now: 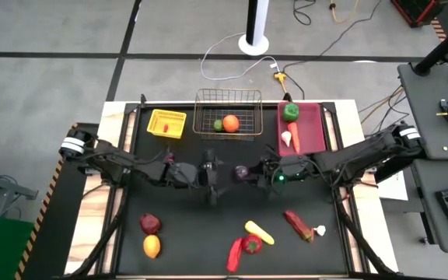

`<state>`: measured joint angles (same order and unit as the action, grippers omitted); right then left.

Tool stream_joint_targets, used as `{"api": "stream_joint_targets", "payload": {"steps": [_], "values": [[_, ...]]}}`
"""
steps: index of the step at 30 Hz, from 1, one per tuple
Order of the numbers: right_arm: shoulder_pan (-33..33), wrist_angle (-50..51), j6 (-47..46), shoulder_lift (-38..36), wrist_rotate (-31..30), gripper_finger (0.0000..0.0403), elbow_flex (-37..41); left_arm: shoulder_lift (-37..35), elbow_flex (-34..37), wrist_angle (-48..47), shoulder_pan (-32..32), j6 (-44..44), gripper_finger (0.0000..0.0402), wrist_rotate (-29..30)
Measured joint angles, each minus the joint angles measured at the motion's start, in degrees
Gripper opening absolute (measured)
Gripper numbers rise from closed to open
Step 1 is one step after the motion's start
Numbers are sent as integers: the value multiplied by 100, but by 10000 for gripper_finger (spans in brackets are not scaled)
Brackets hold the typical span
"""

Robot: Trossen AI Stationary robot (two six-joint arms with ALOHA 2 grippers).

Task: Sort produce into baskets
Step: Put the large purple onion into the pink bin

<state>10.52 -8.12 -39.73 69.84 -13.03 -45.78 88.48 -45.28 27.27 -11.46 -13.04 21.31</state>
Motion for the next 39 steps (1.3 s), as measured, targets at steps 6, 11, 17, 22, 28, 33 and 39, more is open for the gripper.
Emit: {"api": "stream_joint_targets", "payload": {"steps": [6, 11, 17, 22, 28, 33, 39], "values": [[-482, 2693, -249, -370, -343, 233, -693, -278, 3, -1179, 4, 562, 336, 583], [-1275, 5550, -318, -239, -1126, 234, -1696, -562, 4, -1286, 4, 610, 333, 712], [-2644, 7536, -270, 80, -1434, 233, -2286, -874, 2, -1642, -7, 973, 333, 718], [-3879, 7899, 110, 333, -1060, 235, -2069, -1020, 2, -1828, -7, 1088, 333, 729], [-4898, 7572, 520, 636, -1006, 236, -1497, -1050, 2, -1848, -7, 1087, 333, 731], [-5276, 7008, 822, 838, -1008, 247, -1178, -1042, 2, -1852, -7, 1168, 333, 731], [-5477, 6586, 1088, 1108, -1274, 257, -1161, -1042, 2, -1850, -7, 1168, 333, 834]]}}
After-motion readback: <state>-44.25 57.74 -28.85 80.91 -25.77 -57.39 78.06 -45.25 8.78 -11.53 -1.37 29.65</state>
